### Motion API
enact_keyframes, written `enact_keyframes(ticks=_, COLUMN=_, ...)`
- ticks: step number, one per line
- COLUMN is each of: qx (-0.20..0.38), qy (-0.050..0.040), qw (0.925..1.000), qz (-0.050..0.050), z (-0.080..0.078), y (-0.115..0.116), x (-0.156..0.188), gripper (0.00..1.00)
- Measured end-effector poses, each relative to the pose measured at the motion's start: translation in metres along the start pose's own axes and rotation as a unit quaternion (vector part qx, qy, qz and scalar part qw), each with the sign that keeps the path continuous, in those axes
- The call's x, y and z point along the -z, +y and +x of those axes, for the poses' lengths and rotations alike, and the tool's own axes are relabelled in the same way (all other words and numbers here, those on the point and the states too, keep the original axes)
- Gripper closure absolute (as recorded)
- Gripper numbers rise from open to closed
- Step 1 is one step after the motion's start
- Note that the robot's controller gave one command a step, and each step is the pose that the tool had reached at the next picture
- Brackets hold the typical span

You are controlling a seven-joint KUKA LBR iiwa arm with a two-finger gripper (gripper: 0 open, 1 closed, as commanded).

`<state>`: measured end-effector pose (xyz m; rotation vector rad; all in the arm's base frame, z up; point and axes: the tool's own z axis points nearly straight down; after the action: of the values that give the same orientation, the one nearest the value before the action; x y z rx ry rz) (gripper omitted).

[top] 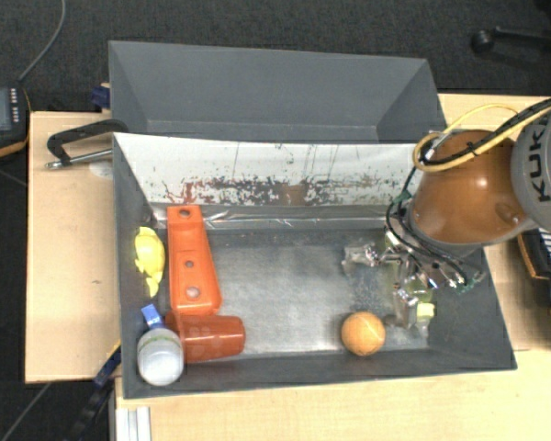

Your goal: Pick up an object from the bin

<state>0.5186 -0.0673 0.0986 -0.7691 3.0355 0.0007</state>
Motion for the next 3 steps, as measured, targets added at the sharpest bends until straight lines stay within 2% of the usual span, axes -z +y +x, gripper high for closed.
enact_keyframes(ticks=1, qx=0.118, qy=-0.0011, qw=0.993, qz=0.002, z=0.031, y=-0.078, x=-0.029, gripper=0.0)
enact_keyframes(ticks=2, qx=0.326, qy=-0.0011, qw=0.9453, qz=-0.009, z=0.011, y=-0.085, x=-0.03, gripper=1.0)
enact_keyframes(ticks=3, qx=0.326, qy=-0.0018, qw=0.9453, qz=-0.008, z=0.011, y=-0.085, x=-0.029, gripper=1.0)
